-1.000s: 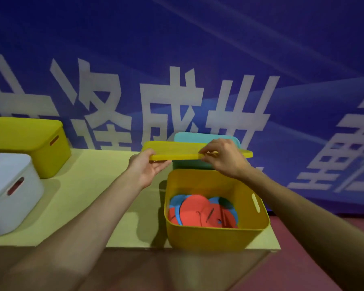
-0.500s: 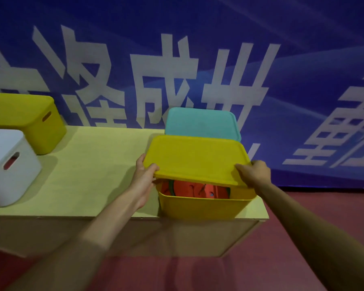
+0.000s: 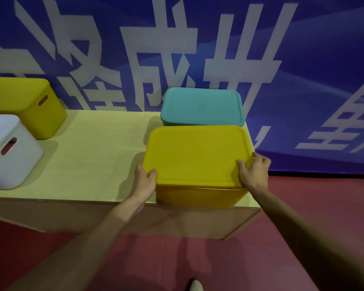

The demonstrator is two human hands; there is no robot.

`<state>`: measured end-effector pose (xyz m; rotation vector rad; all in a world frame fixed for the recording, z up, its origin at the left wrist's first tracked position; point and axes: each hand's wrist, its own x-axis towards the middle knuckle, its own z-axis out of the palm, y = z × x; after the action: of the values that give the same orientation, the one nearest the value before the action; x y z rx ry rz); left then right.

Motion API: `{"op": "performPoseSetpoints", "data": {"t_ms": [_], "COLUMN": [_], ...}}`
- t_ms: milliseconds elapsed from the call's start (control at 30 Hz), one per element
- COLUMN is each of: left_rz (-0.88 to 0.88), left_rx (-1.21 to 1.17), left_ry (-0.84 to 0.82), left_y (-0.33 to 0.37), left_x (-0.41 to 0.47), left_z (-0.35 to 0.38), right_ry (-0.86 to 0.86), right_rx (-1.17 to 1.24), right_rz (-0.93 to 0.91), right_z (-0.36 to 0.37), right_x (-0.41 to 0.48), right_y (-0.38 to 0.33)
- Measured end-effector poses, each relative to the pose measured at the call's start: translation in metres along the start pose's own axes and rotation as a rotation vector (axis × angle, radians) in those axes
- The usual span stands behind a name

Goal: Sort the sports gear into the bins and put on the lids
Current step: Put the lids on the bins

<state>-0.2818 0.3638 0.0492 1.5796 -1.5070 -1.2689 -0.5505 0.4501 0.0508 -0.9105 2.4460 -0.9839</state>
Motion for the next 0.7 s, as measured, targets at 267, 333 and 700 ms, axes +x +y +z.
{"op": "performPoseSetpoints", "data": {"t_ms": [267, 333, 700], "left_rz": [-0.005, -0.001, 0.013], "left_rx": [0.049, 0.096, 0.262], "left_ry": [0.039, 0.026, 0.025], "left_y": [-0.013, -0.016, -0.022], "left_x": [0.007, 0.009, 0.013], "left_z": [0.014, 0.014, 0.017], "right_ry": [-0.011, -0.008, 0.064], "right_rx": [-0.018, -0.032, -0.116], "right_rz": [0.019, 0.012, -0.030], "right_z": [0.001, 0.003, 0.012], "right_x": [0.005, 0.005, -0.002], "right_y": [0.009, 0.011, 0.023]}}
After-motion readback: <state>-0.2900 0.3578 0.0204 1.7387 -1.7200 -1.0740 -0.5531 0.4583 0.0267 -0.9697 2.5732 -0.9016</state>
